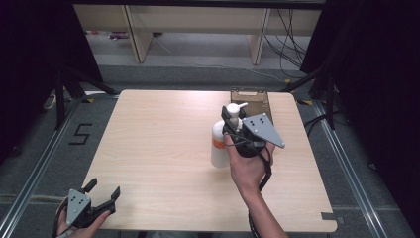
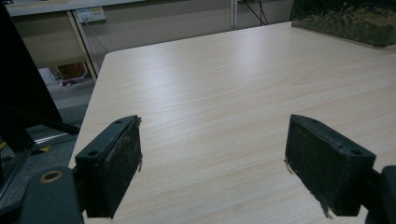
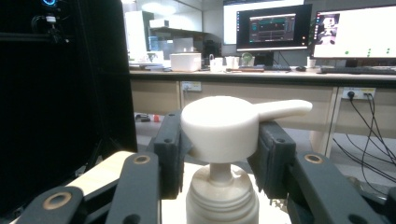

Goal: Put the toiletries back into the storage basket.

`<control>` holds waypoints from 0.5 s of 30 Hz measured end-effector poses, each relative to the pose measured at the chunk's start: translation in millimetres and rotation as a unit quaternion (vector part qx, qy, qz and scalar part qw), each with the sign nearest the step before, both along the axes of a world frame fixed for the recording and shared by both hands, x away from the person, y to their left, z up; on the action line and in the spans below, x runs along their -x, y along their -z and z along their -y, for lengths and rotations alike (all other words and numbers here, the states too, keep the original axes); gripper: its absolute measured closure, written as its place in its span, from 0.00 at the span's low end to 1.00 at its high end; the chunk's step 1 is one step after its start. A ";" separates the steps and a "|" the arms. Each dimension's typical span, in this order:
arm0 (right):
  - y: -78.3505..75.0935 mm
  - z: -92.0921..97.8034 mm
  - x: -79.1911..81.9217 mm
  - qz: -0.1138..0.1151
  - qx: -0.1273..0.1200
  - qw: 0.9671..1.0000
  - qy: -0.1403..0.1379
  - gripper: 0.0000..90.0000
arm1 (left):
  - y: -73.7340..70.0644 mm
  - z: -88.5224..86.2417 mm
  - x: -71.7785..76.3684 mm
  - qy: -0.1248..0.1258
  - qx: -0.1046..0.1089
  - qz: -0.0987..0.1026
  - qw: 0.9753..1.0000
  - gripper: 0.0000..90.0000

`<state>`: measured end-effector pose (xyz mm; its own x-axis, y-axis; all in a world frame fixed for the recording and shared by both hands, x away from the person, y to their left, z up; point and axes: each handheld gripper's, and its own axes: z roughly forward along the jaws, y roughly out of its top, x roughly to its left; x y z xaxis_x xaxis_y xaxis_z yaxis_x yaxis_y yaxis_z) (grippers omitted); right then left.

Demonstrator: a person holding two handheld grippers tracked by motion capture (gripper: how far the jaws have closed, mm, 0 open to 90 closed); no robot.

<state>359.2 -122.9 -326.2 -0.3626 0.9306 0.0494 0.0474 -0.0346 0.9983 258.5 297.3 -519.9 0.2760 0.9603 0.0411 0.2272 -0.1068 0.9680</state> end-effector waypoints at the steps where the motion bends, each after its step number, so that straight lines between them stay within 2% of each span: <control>1: 0.0 0.9 0.5 -0.002 -0.003 1.000 0.002 0.67 | 0.0 0.0 0.0 0.000 0.001 0.001 1.000 0.20; 2: 0.1 2.6 0.1 0.003 0.003 1.000 0.006 0.67 | -0.1 -0.1 0.1 -0.001 0.001 0.000 1.000 0.20; 3: 0.8 3.6 0.4 -0.001 -0.005 1.000 0.006 0.67 | 0.5 0.1 -0.4 -0.001 0.005 0.003 1.000 0.20; 15: 2.6 20.0 1.2 -0.002 0.000 1.000 0.023 0.67 | 0.6 0.2 -0.3 -0.001 0.005 0.002 1.000 0.20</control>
